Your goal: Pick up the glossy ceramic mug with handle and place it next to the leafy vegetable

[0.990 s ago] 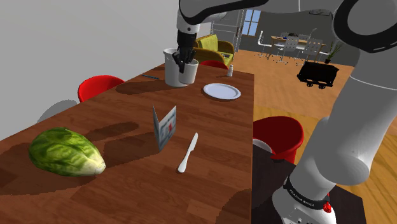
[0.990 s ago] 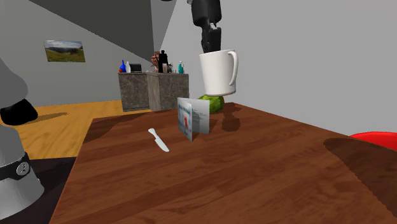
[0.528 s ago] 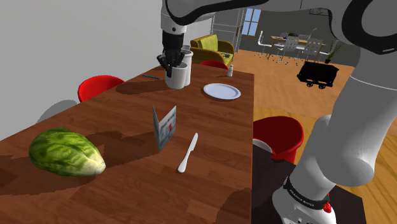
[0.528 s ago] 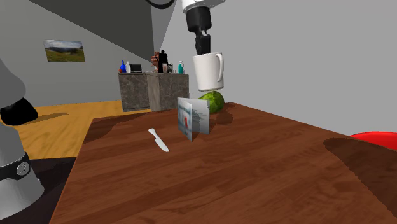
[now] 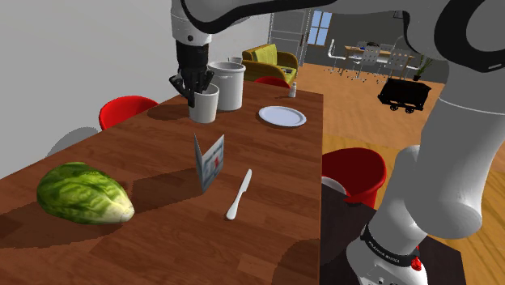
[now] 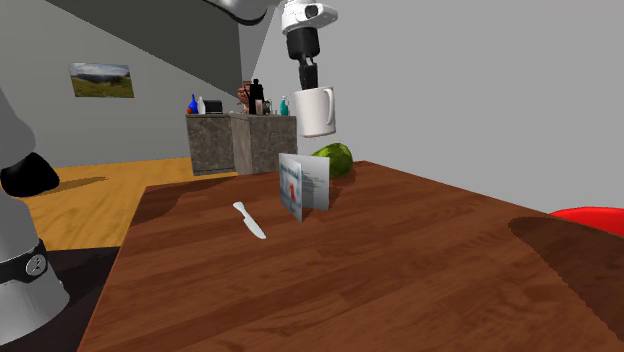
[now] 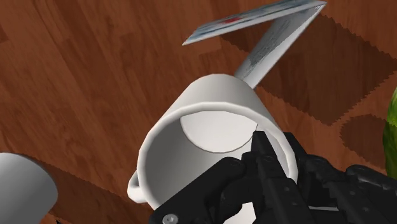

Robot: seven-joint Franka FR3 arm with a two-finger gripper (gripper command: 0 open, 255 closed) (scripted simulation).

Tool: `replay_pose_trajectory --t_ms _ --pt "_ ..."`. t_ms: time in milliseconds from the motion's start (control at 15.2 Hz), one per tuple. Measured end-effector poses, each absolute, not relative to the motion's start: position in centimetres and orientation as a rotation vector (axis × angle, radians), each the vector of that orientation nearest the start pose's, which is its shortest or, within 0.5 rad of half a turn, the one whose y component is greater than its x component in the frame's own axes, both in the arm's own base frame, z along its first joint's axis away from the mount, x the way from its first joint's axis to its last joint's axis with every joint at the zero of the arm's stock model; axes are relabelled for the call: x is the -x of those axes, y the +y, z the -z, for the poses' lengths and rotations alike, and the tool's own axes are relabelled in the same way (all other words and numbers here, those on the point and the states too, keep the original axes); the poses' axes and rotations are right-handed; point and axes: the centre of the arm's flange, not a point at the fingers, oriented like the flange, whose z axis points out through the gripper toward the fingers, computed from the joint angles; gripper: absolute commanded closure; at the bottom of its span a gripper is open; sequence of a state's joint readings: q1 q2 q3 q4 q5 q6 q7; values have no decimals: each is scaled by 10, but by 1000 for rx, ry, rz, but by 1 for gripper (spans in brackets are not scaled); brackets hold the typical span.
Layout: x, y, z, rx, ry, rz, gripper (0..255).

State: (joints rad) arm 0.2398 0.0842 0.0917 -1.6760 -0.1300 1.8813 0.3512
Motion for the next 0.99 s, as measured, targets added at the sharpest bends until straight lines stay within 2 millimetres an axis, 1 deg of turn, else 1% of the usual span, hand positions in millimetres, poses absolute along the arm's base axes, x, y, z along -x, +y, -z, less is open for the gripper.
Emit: replay_pose_trajectory --t_ms 132,264,462,528,594,726,990 --pt "-567 211 -551 3203 -19 247 255" --pt "-563 240 -553 3203 -19 247 255" --pt "-564 282 -553 3203 -19 247 255" --pt "-563 292 -551 3203 -18 247 255" --pt "-562 305 -553 3203 -18 246 255" --pt "-559 314 -548 3203 -18 247 255" --pt "-559 316 -528 3203 -16 247 255"
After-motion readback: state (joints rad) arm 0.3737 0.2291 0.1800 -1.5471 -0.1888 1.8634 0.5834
